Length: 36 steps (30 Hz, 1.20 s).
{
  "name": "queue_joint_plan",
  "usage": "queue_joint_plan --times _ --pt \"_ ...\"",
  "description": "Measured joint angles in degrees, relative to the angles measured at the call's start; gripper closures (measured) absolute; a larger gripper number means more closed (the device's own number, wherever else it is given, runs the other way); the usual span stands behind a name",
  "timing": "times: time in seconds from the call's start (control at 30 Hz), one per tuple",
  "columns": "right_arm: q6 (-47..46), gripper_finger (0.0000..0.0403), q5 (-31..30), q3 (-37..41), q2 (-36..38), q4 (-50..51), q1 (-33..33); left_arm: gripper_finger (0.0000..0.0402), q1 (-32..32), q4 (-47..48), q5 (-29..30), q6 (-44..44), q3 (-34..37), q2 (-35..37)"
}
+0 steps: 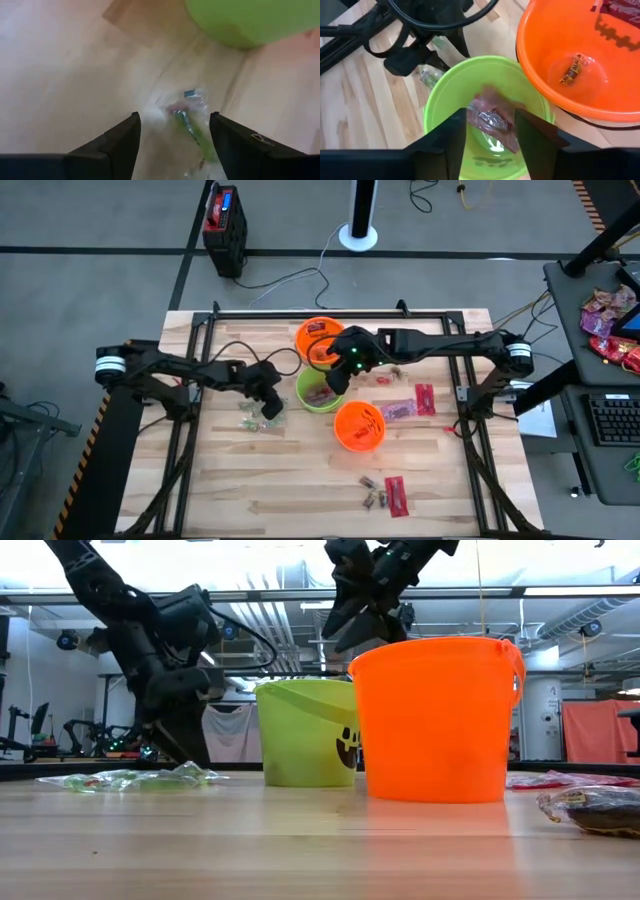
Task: Sort candy by brand, put in halloween buckets
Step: Put the green gummy into the bottom orange bucket
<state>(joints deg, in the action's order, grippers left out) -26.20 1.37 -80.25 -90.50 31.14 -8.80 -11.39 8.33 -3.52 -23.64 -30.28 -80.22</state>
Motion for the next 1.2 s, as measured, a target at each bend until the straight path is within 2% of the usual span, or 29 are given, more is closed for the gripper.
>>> queue_joint_plan --times 0.17,0.4,0.5,0.6,0.73,0.87,0.97,1.1,1.2 --pt "0.65 0.0219 -1.52 0.07 0.68 2.07 0.02 0.0246 0.96 -0.14 -1.58 1.24 0.00 -1.04" --pt "4.14 0.0219 -2.29 0.09 2.29 4.23 -0.15 0.0385 1.86 0.17 -3.58 0.91 -0.45 -0.49" --pt "6.59 0.0220 -2.46 0.13 3.81 5.63 -0.35 0.0389 2.06 1.37 -5.21 -0.37 -2.89 2.86" --pt "8.97 0.0220 -2.30 0.51 5.85 6.31 -0.74 0.0398 2.71 8.00 -5.45 0.02 -7.79 7.73" --pt "12.91 0.0220 -1.44 1.25 9.71 5.92 -1.47 0.0400 3.10 17.31 -5.30 2.11 -18.28 13.85" --pt "18.44 0.0220 -0.37 2.21 13.24 4.95 -2.77 0.0401 3.11 22.79 -2.30 4.33 -30.64 16.76" --pt "21.27 0.0220 4.47 4.01 15.47 -0.05 -3.73 0.0401 3.11 23.21 1.49 6.19 -38.85 16.50" --pt "22.77 0.0218 12.13 7.52 17.69 -13.55 -3.77 0.0402 3.11 23.15 4.37 12.29 -47.68 12.23" --pt "23.86 0.0219 13.11 9.05 18.27 -21.88 -3.06 0.0402 3.21 21.37 4.49 16.47 -52.07 7.12"
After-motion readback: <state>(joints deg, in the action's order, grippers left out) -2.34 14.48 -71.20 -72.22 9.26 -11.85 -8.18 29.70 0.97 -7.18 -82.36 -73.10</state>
